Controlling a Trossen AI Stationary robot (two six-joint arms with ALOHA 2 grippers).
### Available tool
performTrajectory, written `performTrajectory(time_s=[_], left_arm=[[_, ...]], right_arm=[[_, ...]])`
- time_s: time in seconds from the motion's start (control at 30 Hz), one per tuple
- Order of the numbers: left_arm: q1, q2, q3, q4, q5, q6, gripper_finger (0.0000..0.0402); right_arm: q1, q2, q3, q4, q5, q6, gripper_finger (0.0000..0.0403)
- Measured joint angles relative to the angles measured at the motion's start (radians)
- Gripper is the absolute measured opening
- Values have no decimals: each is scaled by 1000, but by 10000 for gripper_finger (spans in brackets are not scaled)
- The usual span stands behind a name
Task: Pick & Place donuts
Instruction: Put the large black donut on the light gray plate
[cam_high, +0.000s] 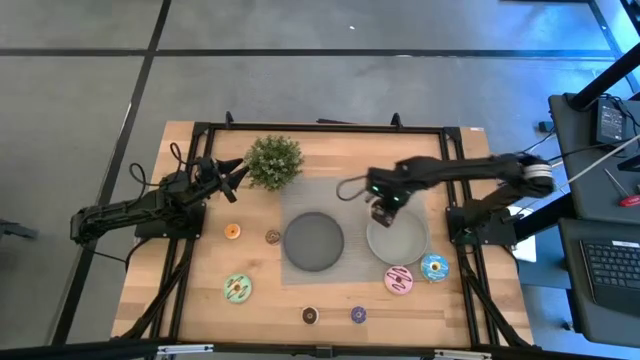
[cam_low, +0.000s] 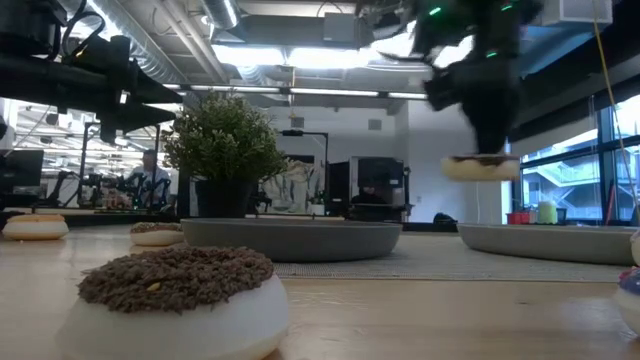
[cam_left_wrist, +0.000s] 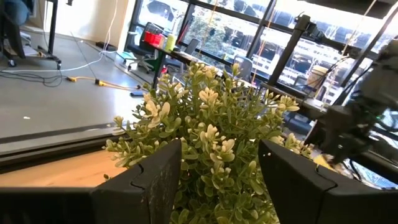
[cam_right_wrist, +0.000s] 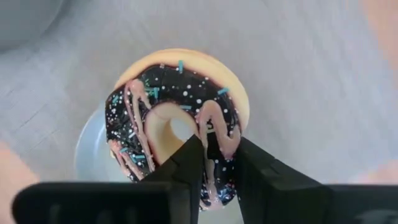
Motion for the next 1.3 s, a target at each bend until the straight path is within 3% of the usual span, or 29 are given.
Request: performTrajectory(time_s=[0.17, 0.3, 0.47, 0.9, 1.3], left_arm=[[0, 0, 0, 3, 0, 0, 210], [0, 0, 0, 12, -7, 1, 210], [0, 0, 0, 14, -10, 1, 210], [0, 0, 0, 14, -10, 0, 210], [0, 0, 0, 14, -6, 1, 210]], right_arm=[[74, -147, -180, 17, 3, 234, 80], [96, -182, -287, 112, -4, 319, 80], [96, -182, -352, 217, -33, 326, 80], [59, -182, -413, 250, -10, 342, 85], [59, -182, -398, 256, 1, 348, 187]])
